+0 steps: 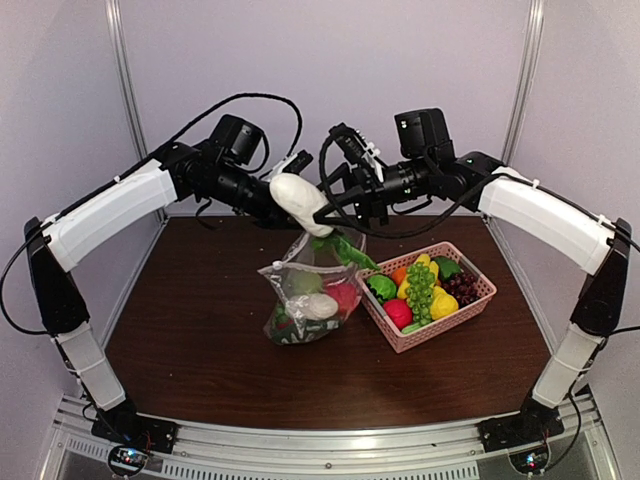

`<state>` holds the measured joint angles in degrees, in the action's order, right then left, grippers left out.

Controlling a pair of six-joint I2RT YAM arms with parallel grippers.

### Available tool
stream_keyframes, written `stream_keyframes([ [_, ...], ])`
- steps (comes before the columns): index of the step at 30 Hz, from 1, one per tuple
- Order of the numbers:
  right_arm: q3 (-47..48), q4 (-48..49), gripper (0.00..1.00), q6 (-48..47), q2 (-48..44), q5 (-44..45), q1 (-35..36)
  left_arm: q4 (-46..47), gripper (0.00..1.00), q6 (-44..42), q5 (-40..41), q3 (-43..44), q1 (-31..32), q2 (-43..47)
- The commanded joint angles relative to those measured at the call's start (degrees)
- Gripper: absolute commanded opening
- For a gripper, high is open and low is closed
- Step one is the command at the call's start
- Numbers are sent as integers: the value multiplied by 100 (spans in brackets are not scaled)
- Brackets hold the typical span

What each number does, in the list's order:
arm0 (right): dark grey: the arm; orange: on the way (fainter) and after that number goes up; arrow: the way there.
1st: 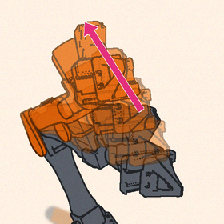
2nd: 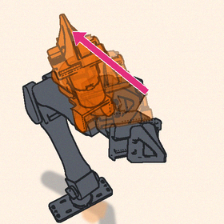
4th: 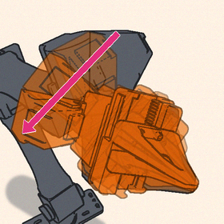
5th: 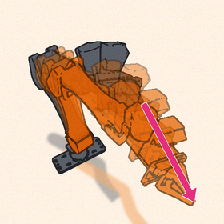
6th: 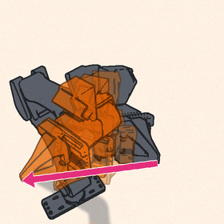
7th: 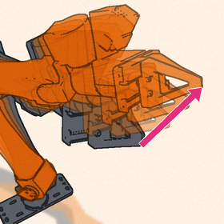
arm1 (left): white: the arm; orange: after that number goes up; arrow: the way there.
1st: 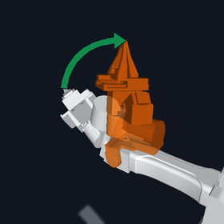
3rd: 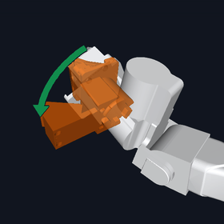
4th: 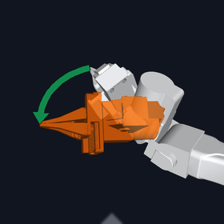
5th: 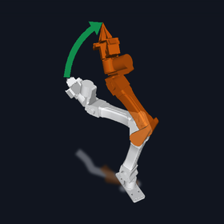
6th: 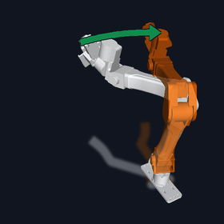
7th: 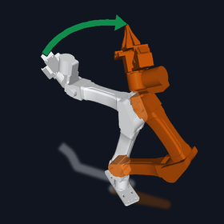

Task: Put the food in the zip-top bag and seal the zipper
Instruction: Place the fake vegetable in the zipper food storage bag.

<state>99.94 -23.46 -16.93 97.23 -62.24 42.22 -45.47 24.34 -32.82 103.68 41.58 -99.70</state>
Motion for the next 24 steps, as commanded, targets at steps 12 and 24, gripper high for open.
stream_keyframes([
  [12,-509,-1514,38,-2628,-80,1009,80,-229,0,-178,-347,423,-71,353],
  [24,-375,-1570,40,-2133,-26,2627,82,-227,0,-255,-355,312,-71,335],
])
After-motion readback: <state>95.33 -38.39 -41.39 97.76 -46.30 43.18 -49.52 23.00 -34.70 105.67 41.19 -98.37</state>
